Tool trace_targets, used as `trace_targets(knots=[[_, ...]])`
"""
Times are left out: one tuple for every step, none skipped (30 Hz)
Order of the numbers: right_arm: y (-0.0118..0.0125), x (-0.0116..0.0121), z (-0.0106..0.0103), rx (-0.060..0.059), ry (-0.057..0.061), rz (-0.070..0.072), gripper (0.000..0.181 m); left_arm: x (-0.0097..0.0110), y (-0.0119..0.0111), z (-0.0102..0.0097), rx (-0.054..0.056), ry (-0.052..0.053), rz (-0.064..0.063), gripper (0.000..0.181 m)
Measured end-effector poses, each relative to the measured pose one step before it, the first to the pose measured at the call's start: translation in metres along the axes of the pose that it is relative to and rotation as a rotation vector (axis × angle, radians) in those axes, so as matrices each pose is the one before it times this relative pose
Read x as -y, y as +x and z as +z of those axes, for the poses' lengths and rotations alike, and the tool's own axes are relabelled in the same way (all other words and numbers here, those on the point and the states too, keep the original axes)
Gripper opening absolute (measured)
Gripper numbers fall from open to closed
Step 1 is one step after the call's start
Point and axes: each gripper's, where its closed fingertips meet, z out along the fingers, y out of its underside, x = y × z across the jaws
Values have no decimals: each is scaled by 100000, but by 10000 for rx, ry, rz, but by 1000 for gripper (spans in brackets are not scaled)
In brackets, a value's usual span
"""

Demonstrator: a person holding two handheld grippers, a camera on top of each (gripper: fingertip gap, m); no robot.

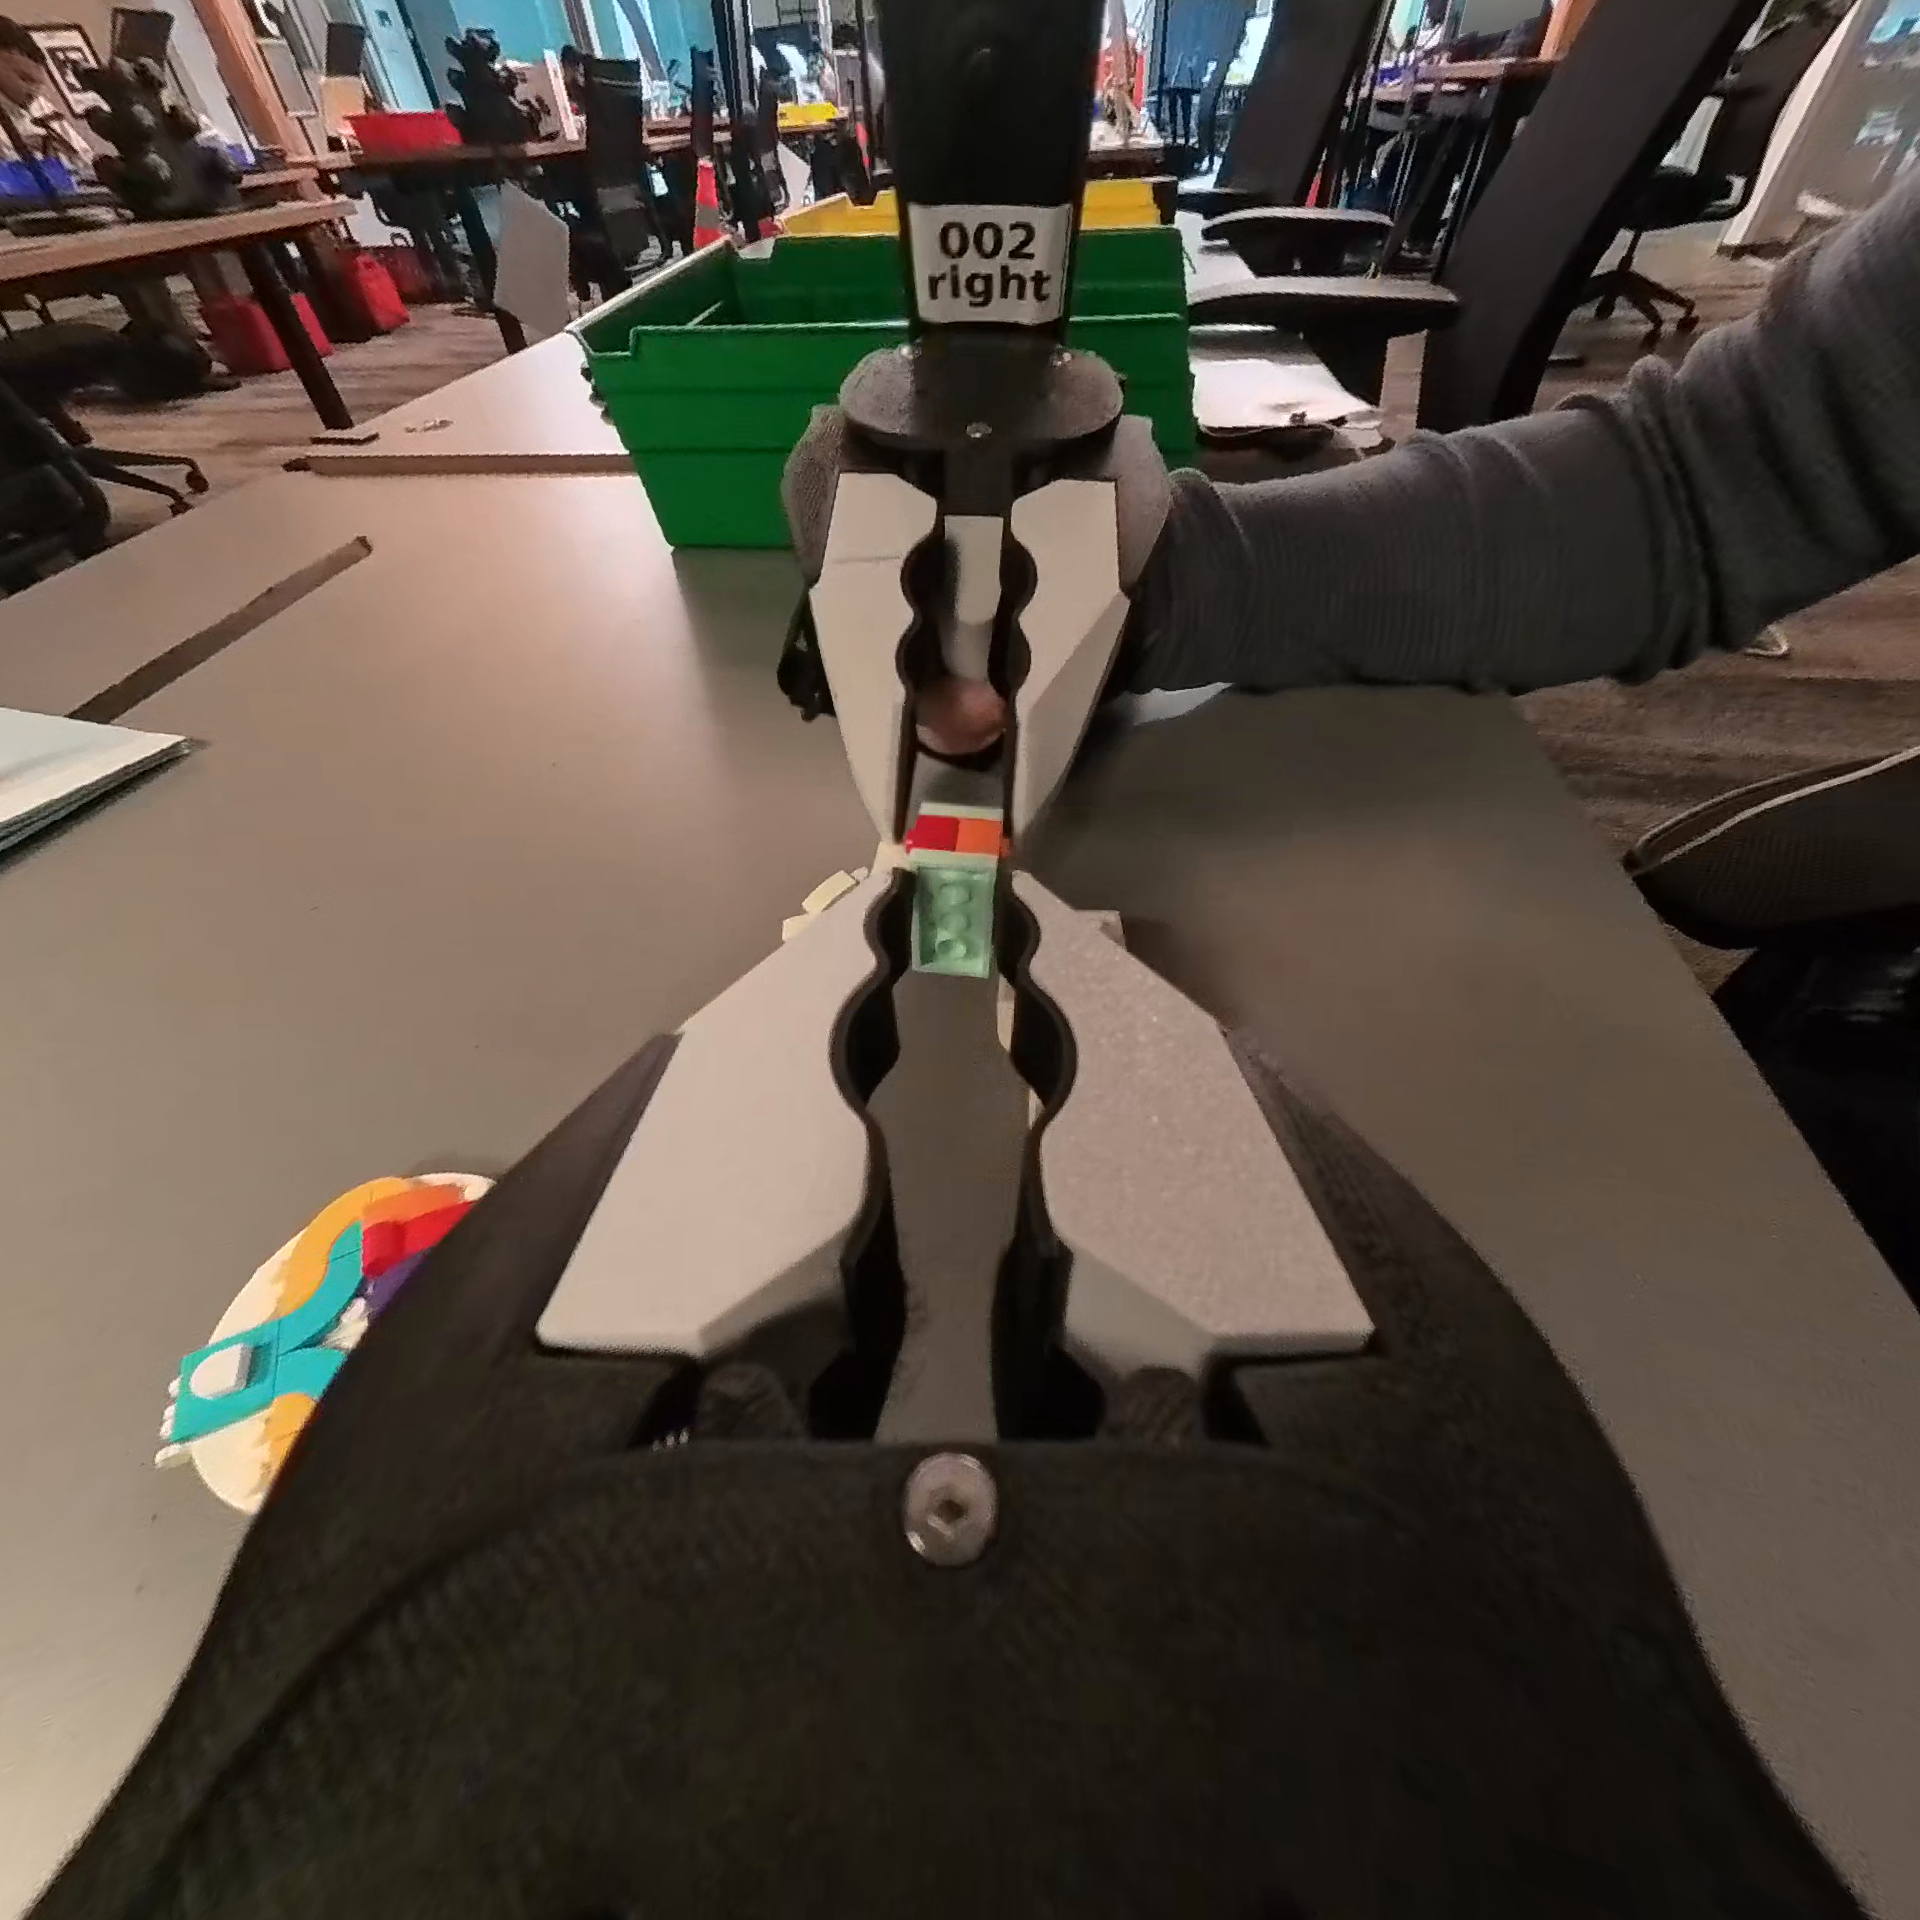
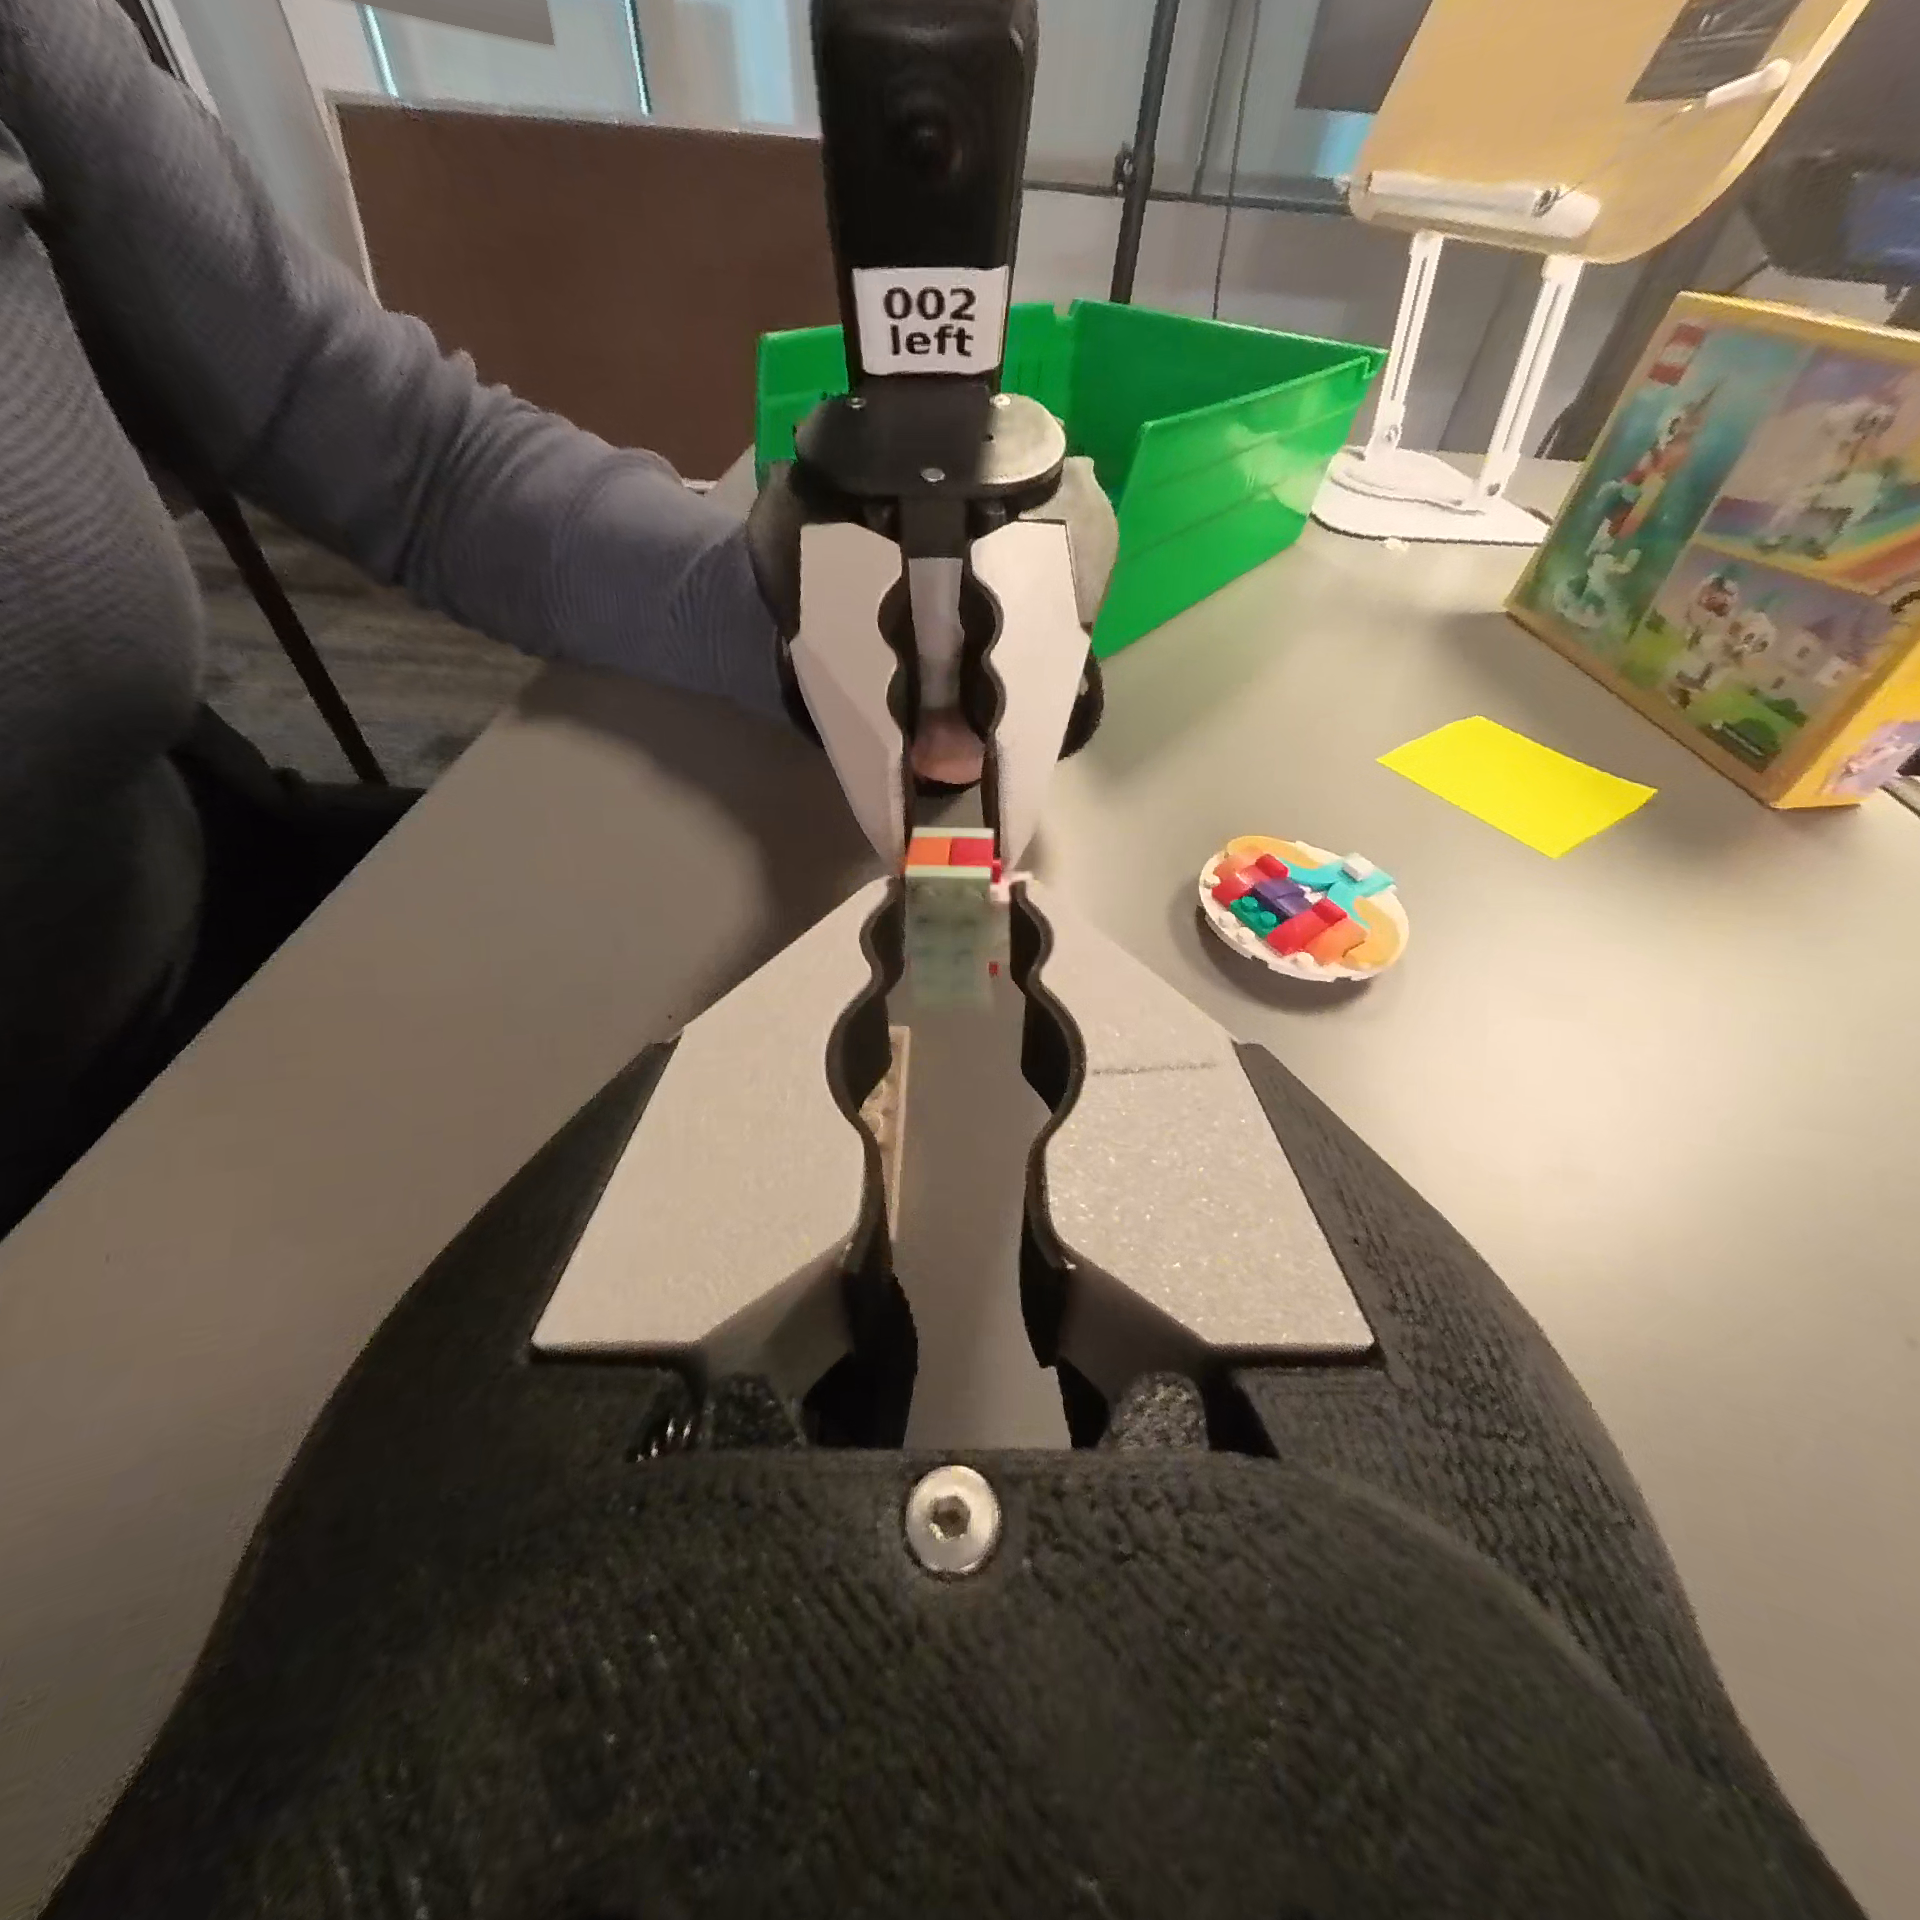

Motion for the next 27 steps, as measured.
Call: trace_targets(knots=[[46,-6,-91,6,24,86,18,35,-24,-28,-7,35,-21,14],[32,-32,-33,42,-6,128,19,74,-25,-54,-8,64,-18,14],[7,-28,1,26,-20,70,18,27,-23,-47,-21,33,-37,14],[-15,-49,42,-5,-39,-21,17,-42,14,21,-28,-28,-16,14],[-87,-56,40,10,-46,-69,16,-87,-10,55,24,-65,34,14],[-72,-53,46,5,-46,-62,16,-120,-47,58,79,-88,87,14],[-42,-12,16,2,-15,-36,17,-43,-49,-6,67,-30,90,14],[-10,0,3,3,-1,-5,16,21,-42,-34,14,26,-6,14],[39,0,10,-20,-1,21,15,8,38,-2,-59,10,-40,14],[73,48,15,-46,28,33,15,2,-18,1,2,2,-10,14],[46,103,19,-37,72,38,15,50,-71,-25,54,37,6,14],[55,104,28,-56,70,24,14,95,-48,-84,20,79,-22,14],[89,71,46,-76,40,-9,13,83,-24,-74,-24,68,-53,14],[-4,41,18,-28,20,-42,13,51,-35,-45,-4,44,-44,14],[-20,13,-9,-12,9,-48,13,27,42,-17,-40,26,-5,14],[-10,14,-6,-13,11,-29,13,9,10,0,6,6,19,14],[5,10,-17,2,11,5,13,9,2,-1,21,5,31,14],[36,45,-16,-10,32,25,13,10,-8,7,31,5,31,14],[74,106,-33,-51,81,9,13,63,-58,-2,73,40,46,14],[78,82,-39,-60,62,-6,13,82,-66,7,69,53,64,14],[80,25,-5,-51,21,22,16,-3,-43,13,7,-2,-23,14],[-6,59,-14,27,43,39,16,-38,27,14,-75,-27,-74,14],[-60,78,-34,50,59,23,16,5,-18,-3,-20,7,-36,14],[-48,25,-16,33,22,1,16,14,25,-13,-20,13,4,14],[-48,-24,36,31,-24,7,16,16,33,-8,-17,5,12,14],[-1,-57,69,3,-45,20,15,-7,8,-1,9,2,16,14],[-16,-29,83,13,-26,23,15,-4,11,4,12,-6,29,14]])
